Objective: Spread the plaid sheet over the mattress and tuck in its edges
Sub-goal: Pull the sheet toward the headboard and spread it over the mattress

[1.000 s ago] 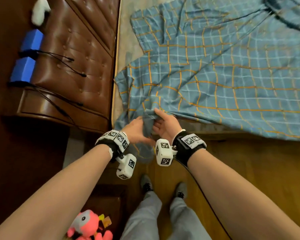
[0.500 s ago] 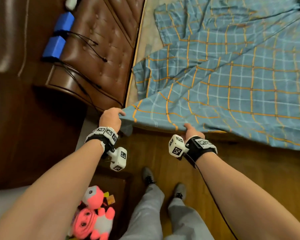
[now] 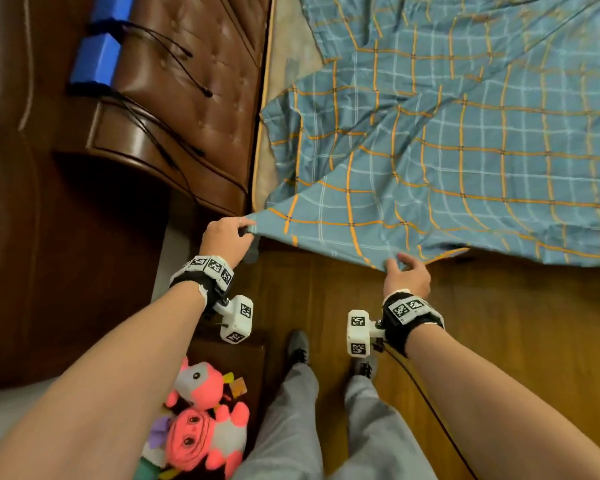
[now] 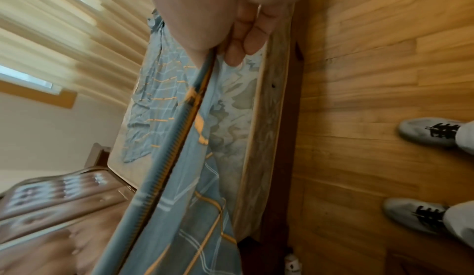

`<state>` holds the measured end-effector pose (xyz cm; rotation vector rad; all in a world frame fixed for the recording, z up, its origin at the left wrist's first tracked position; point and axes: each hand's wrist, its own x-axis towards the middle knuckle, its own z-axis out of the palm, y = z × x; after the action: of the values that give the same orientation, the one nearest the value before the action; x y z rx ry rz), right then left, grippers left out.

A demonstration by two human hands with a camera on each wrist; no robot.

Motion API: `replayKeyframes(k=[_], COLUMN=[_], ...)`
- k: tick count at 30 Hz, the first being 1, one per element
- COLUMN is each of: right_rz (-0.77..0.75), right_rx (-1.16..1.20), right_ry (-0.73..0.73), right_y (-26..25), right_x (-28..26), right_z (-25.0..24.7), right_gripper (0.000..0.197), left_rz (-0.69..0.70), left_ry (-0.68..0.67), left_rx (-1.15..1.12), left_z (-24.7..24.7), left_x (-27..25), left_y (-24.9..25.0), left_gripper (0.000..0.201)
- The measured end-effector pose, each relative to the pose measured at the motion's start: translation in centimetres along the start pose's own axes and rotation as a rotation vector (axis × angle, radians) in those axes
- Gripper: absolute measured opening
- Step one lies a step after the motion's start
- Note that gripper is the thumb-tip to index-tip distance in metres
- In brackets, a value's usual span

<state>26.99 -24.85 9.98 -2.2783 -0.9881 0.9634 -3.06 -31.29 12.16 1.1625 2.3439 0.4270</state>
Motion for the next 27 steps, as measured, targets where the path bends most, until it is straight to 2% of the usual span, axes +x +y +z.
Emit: replayKeyframes(k=[2,5,7,9,10,11,13,14,16,19,21,22,25,27], right_rz=[0.037,0.077,0.102,0.149,0.168,0.181,0.199,0.205,0.191,0.206,0.137,0.191,0.203,0.172], right_rx=[-0.067,-0.226,-0.340,-0.441,-0.487,-0.531,-0.566,-0.576,-0.621,-0.574,-0.575,-0.512,-0.430,-0.366], right_ry=[-0.086,-0.230,-0.298,-0.348,-0.372,-0.401,-0.437,-0.458,-0.515,-0.614,-0.647,-0.614,-0.513,-0.527], right_y=[0.4,1.1,1.6,2.3,2.7,3.0,3.3,3.5,3.2,2.5,2.4,1.6,-0.7,-2.9], right_x=[-0.6,-1.5,-2.2,-2.6,-2.6,-2.6,-2.3,-1.9,-1.6,-1.8,-1.4,-1.0,0.1,0.9], right_z=[1.5,3.8,5.0,5.7,5.9,5.8,5.4,5.3,5.0,4.5,3.9,3.6,1.6,-0.6], right_gripper=[0.030,0.034,0.034,0.029,0.030,0.035,0.047,0.051,0.056,0.053,0.053,0.053,0.047,0.043], left_rz=[0.022,0.084,0.207,0.329,0.319,0.239,-0.023,-0.087,-0.087,-0.078,-0.069,-0.058,-0.022,0.072], left_ry=[-0.009,0.101,0.152,0.091,0.025,-0.040,-0.194,-0.281,-0.351,-0.335,-0.325,-0.313,-0.296,-0.327], left_rx=[0.126,0.231,0.274,0.250,0.263,0.352,0.586,0.650,0.719,0.676,0.590,0.544,0.357,0.262], left_z=[-0.2,-0.6,-0.5,-0.8,-0.8,-1.0,-1.4,-1.5,-1.3,-0.6,-0.5,-0.5,-0.4,-0.2], left_x=[0.3,0.9,1.2,1.4,1.4,0.8,-0.1,-0.3,-0.3,0.4,1.0,1.5,3.0,3.7], left_y=[-1.6,-3.9,-5.7,-7.0,-7.8,-7.8,-8.1,-8.3,-8.7,-7.3,-5.0,-3.7,0.7,4.1], left_gripper=[0.032,0.032,0.030,0.029,0.028,0.027,0.026,0.027,0.028,0.026,0.026,0.029,0.036,0.042])
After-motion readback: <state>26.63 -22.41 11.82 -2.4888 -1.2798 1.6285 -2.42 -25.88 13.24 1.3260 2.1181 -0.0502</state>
